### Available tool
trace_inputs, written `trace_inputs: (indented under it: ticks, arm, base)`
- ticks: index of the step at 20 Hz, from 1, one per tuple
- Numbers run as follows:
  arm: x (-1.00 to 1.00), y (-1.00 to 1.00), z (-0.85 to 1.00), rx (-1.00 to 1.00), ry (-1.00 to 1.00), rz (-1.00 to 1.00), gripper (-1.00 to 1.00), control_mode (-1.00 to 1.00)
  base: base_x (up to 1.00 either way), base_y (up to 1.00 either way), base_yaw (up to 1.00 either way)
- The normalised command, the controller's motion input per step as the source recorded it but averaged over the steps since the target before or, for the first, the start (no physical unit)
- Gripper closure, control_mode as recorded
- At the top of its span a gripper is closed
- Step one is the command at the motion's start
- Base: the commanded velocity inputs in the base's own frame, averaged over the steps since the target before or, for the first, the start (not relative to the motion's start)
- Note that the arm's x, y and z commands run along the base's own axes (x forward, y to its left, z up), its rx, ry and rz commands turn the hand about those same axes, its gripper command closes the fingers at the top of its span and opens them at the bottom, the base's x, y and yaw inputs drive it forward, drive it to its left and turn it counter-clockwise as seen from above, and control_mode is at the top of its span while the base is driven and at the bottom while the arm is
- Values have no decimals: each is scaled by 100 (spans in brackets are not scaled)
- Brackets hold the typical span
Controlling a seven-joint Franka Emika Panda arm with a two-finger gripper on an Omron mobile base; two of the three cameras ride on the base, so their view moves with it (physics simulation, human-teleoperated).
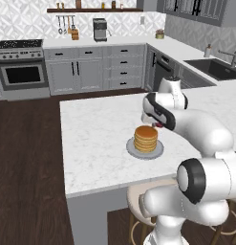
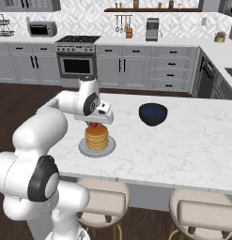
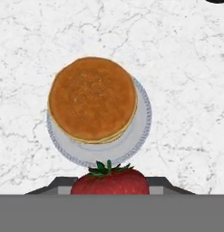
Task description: Take the strawberry from the fridge and place it on top of the pancake, located on the dining counter.
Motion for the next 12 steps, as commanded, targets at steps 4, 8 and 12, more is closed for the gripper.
trace_inputs:
  ticks: [4,8,12]
  arm:
    - [49,33,0,0,0,-3,100,-100]
    - [43,35,-17,0,0,-2,100,-100]
    - [12,7,-33,0,0,0,100,-100]
  base:
    - [0,0,0]
    - [0,0,0]
    - [0,0,0]
